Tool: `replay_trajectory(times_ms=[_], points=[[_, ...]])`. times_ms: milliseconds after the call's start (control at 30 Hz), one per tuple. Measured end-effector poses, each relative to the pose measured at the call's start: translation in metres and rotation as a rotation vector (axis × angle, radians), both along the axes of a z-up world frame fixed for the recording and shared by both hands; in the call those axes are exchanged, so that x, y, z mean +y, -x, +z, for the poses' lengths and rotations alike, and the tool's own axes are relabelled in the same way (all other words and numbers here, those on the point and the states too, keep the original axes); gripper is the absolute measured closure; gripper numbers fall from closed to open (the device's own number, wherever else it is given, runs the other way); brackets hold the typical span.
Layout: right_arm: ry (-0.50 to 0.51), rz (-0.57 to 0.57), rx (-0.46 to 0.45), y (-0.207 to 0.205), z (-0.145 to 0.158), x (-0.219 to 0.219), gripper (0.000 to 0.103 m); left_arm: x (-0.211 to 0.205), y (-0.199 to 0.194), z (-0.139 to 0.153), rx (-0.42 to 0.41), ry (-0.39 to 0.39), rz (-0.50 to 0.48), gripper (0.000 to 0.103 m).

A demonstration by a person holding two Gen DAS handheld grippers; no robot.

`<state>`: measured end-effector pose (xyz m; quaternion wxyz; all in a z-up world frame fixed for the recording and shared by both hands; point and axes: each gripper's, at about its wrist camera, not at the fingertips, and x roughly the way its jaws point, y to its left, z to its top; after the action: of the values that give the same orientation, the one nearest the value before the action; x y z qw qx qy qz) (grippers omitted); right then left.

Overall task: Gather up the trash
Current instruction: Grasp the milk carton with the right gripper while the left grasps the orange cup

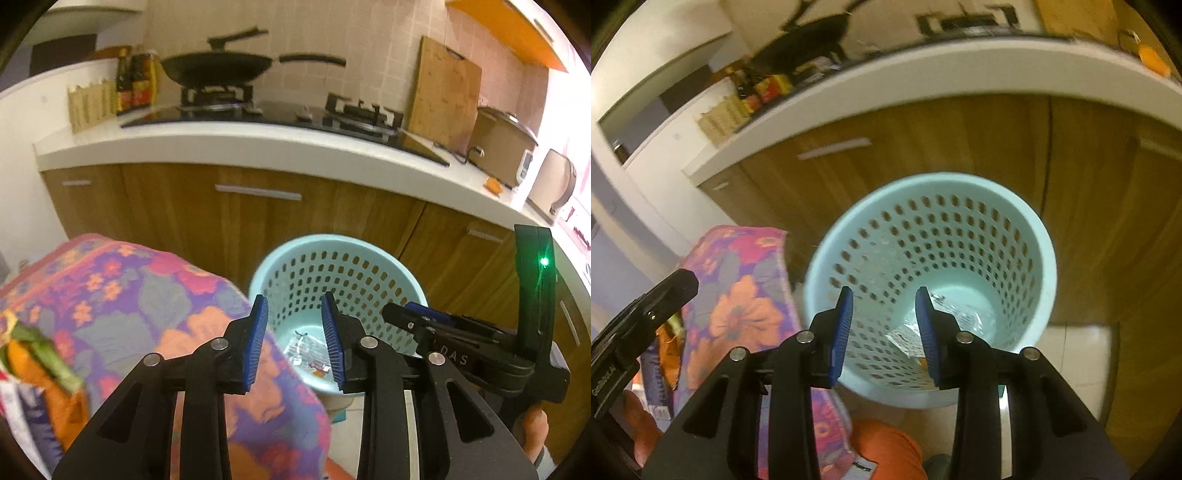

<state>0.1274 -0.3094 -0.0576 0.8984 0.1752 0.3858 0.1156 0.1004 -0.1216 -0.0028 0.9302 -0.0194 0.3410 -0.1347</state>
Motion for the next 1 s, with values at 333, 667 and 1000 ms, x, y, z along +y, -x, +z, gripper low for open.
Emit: replay_trajectory(times_ms=[333,667,1000], points=[[0.003,0.230,-0.160,0.058,0.044,0.109,0.050,0.106,0.094,0.043,-0.131,0.023,0.236,0.046],[0.121,0.475,-0.235,0.124,0.050,0.246,0.040,0.244,0.182,0.051,-0.182,0.031,0.576,0.033],[0.254,0.513,-0.184,0.136,0.029,0.327,0.020,0.369,0.186,-0.018,0.027,0.182,0.830,0.033]])
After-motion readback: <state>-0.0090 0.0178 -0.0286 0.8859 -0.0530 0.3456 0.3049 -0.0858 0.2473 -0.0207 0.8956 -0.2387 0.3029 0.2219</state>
